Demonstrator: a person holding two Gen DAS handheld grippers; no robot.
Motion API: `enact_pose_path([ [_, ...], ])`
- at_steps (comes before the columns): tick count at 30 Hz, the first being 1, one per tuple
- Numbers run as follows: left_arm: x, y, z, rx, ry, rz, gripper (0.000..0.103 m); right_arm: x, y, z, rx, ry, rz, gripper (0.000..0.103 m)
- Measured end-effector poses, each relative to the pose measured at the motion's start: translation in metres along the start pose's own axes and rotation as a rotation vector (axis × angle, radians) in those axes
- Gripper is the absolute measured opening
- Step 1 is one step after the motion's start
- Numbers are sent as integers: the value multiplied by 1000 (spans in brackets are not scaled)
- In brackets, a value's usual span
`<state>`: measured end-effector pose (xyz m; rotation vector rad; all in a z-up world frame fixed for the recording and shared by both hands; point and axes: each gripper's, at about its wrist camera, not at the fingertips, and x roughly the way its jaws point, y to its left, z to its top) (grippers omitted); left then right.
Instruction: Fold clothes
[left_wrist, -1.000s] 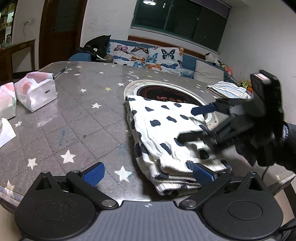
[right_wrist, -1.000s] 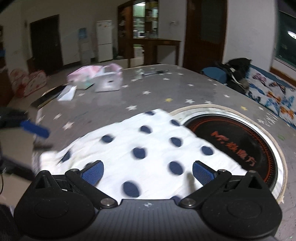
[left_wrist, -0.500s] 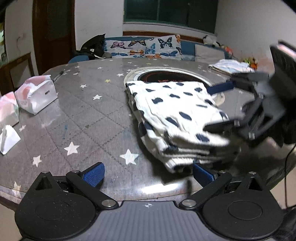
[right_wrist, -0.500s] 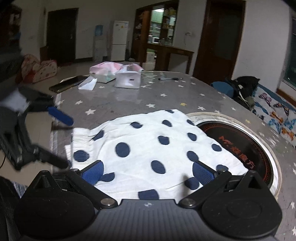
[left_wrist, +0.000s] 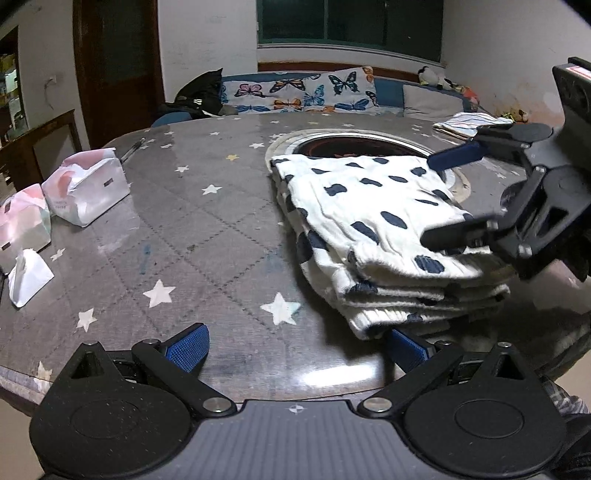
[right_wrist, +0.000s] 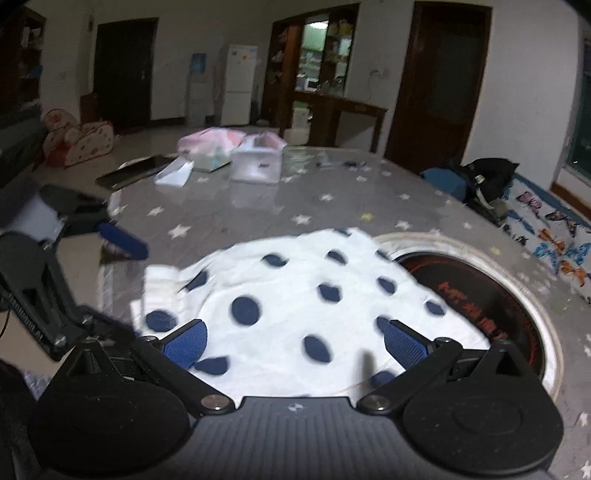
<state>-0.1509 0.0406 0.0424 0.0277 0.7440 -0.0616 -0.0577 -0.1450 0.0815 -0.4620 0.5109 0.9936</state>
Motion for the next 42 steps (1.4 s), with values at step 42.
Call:
enact_pose_path([
  [42,71,77,63,72,-69,235,103,21,-144,-49,639,3,55,103],
])
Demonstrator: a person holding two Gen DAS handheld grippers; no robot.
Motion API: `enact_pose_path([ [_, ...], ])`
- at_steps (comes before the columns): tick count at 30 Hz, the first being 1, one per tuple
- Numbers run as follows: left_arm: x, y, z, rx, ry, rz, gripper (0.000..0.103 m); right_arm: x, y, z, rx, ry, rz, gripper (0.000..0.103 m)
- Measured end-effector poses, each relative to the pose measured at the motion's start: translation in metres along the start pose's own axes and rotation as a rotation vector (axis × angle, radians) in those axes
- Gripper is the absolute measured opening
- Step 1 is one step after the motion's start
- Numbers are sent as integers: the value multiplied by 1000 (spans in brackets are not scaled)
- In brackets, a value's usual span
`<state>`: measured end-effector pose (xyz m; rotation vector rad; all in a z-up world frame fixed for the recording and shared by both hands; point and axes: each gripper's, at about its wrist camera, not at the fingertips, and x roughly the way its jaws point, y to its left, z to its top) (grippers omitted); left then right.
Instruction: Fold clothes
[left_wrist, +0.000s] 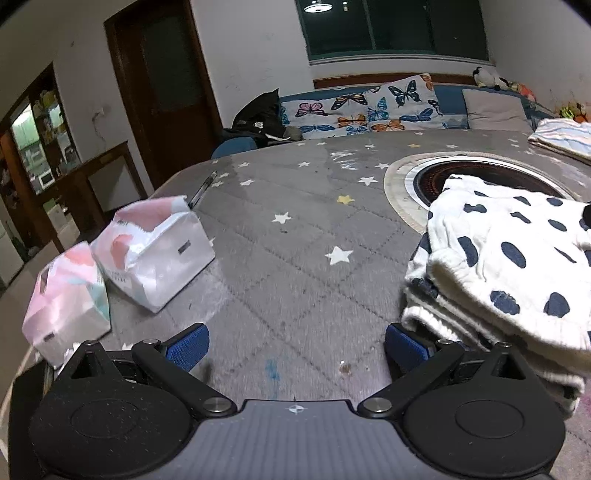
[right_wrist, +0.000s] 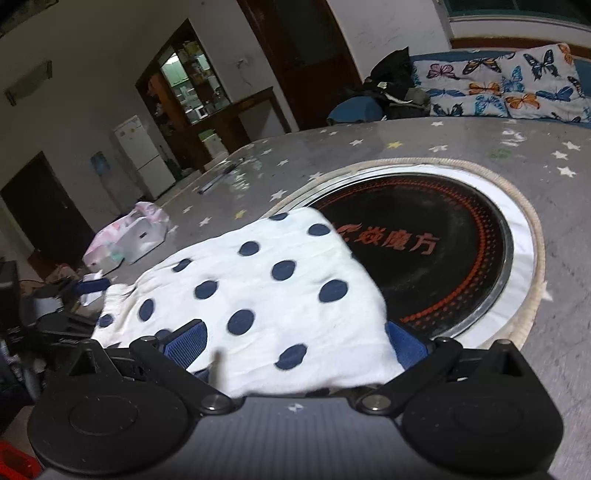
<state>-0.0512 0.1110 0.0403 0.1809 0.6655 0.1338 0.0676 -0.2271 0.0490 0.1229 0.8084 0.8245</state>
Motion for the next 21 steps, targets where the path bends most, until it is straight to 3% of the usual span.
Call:
enact_pose_path([
  [12,19,-3,14,31,-19,-14,103,-42,17,-27,27,-9,43,103],
  [17,26,-3,18,54,-36,-27,103,-59,24,-36,27,-17,10,103],
  [21,24,4,17,35,-36,5,103,-72,29,-30,-17,-46,-47,103],
])
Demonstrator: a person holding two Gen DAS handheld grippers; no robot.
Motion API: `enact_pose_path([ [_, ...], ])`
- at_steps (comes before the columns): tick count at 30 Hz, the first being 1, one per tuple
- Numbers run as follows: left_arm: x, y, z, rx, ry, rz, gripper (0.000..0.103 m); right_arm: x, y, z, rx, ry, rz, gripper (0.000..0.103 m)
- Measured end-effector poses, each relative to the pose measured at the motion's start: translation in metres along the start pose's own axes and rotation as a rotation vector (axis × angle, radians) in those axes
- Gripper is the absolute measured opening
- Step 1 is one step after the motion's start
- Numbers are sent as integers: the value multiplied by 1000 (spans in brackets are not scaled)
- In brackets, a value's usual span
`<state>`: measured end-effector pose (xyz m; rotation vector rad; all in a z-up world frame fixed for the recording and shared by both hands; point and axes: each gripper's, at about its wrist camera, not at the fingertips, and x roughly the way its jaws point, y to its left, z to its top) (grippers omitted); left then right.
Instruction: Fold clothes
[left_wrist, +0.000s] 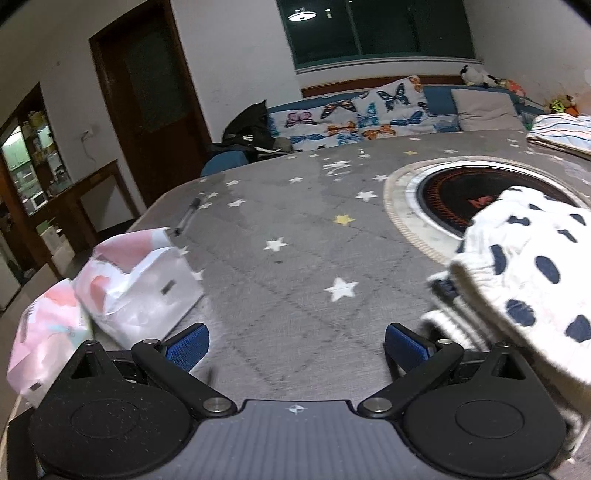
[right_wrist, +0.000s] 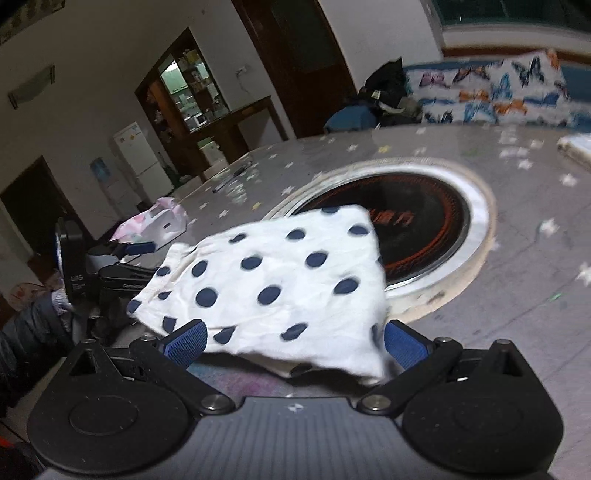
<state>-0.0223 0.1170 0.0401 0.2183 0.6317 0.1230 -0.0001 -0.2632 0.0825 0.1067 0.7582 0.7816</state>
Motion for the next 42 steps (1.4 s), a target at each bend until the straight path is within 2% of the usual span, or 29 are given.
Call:
enact_pose_path([
  [2,-4,5,0,-20,-4,24,103,-4,3,6,-27,-18,-25,103],
  [6,-21,11,3,-93,-27,43,103,11,7,25,-49,-31,-11,103],
  [10,-47,0,11,-121,-87,6,103,43,15,41,-63,-11,13,103],
  [15,-66,-15,20,-171,-115,-79,103,90,32,61,-101,42,-15,103],
  [19,-68,-39,21,-103,-124,-149,103,122,47,69,-173,96,-53,103],
  [24,-58,-59,12,-15,-92,-162,103,150,60,75,-216,157,-117,103],
  [28,-51,-60,4,-2,-70,-171,103,166,65,80,-235,180,-145,103],
  [32,-48,-56,-1,-6,-59,-177,103,181,65,83,-198,202,-180,103],
  [37,-49,-54,-3,-14,-52,-184,103,188,62,88,-137,174,-211,103],
  [42,-56,-43,5,-57,-74,-177,103,168,59,93,-143,121,-188,103],
])
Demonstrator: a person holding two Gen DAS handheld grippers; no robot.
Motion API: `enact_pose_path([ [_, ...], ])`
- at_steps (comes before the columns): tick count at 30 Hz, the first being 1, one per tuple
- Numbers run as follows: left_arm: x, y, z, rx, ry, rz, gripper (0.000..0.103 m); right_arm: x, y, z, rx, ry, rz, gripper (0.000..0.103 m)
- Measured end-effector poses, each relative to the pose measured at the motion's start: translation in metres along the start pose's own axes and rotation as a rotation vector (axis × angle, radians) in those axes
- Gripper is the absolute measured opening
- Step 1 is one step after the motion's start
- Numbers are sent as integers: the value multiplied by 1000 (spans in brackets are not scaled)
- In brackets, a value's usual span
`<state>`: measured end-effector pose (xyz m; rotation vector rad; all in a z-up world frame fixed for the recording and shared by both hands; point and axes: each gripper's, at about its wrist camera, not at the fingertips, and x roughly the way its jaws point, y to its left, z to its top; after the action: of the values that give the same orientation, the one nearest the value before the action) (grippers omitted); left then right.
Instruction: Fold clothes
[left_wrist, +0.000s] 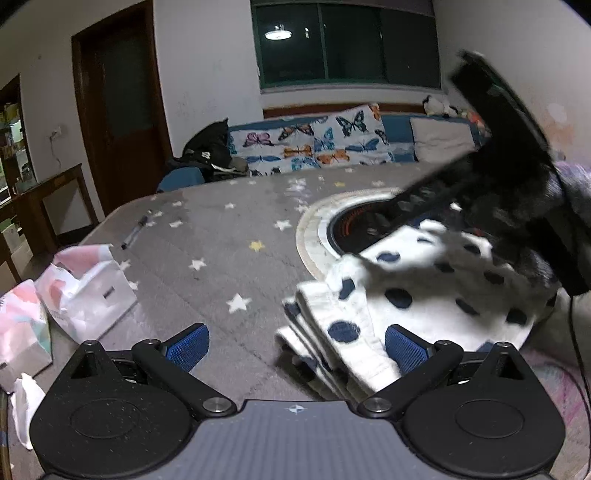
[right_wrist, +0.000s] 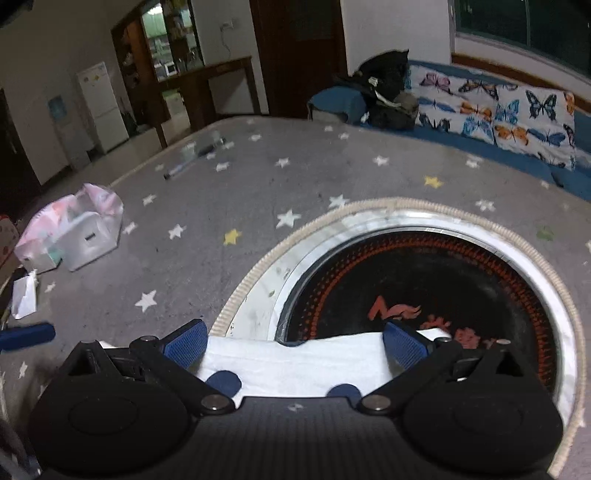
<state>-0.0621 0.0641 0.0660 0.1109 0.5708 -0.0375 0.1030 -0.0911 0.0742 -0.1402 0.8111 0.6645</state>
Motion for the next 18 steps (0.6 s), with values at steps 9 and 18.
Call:
enact_pose_path([
  [9,22,20,22,-119,1,78,103,-47,6,-35,-147,8,56,103],
  [18,37,20,17,-114,42,112,103,-76,35,-91,-314,30,90,103],
])
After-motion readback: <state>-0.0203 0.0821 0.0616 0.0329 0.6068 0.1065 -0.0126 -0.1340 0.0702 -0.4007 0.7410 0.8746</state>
